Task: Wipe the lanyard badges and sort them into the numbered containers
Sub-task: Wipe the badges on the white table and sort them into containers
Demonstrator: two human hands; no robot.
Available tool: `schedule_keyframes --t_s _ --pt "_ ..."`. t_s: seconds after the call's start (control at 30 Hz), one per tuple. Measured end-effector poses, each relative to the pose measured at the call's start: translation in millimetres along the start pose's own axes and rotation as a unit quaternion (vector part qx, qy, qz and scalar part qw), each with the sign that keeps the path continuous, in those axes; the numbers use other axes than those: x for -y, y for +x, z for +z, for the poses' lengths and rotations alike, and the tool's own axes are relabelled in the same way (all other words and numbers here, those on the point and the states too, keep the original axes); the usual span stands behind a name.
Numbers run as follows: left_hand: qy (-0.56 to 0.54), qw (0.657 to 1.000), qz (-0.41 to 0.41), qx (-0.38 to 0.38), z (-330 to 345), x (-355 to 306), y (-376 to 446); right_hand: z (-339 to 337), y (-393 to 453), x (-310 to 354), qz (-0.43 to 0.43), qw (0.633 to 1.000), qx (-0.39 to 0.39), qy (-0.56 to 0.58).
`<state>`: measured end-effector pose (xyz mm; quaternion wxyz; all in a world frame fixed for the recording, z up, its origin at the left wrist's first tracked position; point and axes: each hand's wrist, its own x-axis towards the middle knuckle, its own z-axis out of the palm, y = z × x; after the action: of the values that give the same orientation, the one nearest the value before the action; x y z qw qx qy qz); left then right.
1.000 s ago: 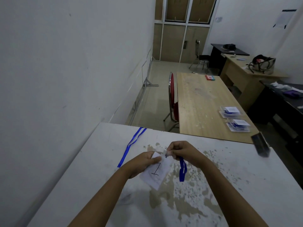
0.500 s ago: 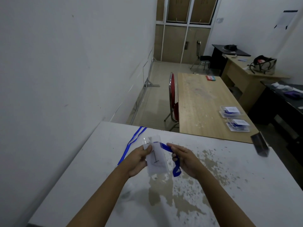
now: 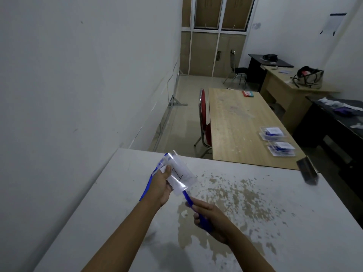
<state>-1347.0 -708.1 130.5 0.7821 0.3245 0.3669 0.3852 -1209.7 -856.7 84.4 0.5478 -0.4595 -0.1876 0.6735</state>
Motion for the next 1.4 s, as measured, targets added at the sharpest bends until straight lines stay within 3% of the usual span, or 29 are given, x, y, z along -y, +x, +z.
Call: schedule_keyframes --t_s 0.27,0.37,0.47,0.57,0.73,0.9,1.03,1.17,1.3,1.4 --pt "0.036 0.998 -0.036 -0.021 -15 -6 6 -1 -25 3 0.009 0.999 0.004 -0.041" --pt "0.013 0.997 -0.077 0.018 -21 -4 -6 3 -35 4 0.062 0.989 0.030 -0.130" --pt "0.062 0.983 -0.147 0.091 -27 -2 -23 9 -43 9 0.109 0.968 0.080 -0.213" --pt "0.144 0.940 -0.234 0.203 -39 -1 -40 16 -57 19 0.141 0.938 0.121 -0.294" --pt "0.328 0.830 -0.276 0.356 -52 16 -67 20 -84 30 0.128 0.921 0.077 -0.360" --pt "0.284 0.764 -0.317 0.485 -50 36 -102 19 -118 18 0.096 0.921 0.040 -0.374" --pt "0.261 0.794 -0.305 0.457 -42 56 -120 10 -148 -2 0.005 0.947 -0.049 -0.318" --pt "0.191 0.856 -0.269 0.399 -16 88 -135 6 -174 -46 -0.116 0.970 -0.195 -0.085" --pt "0.195 0.898 -0.208 0.335 17 121 -156 6 -189 -91 -0.191 0.932 -0.292 0.095" --pt "0.165 0.923 -0.184 0.294 40 147 -172 -3 -204 -114 -0.197 0.909 -0.338 0.140"
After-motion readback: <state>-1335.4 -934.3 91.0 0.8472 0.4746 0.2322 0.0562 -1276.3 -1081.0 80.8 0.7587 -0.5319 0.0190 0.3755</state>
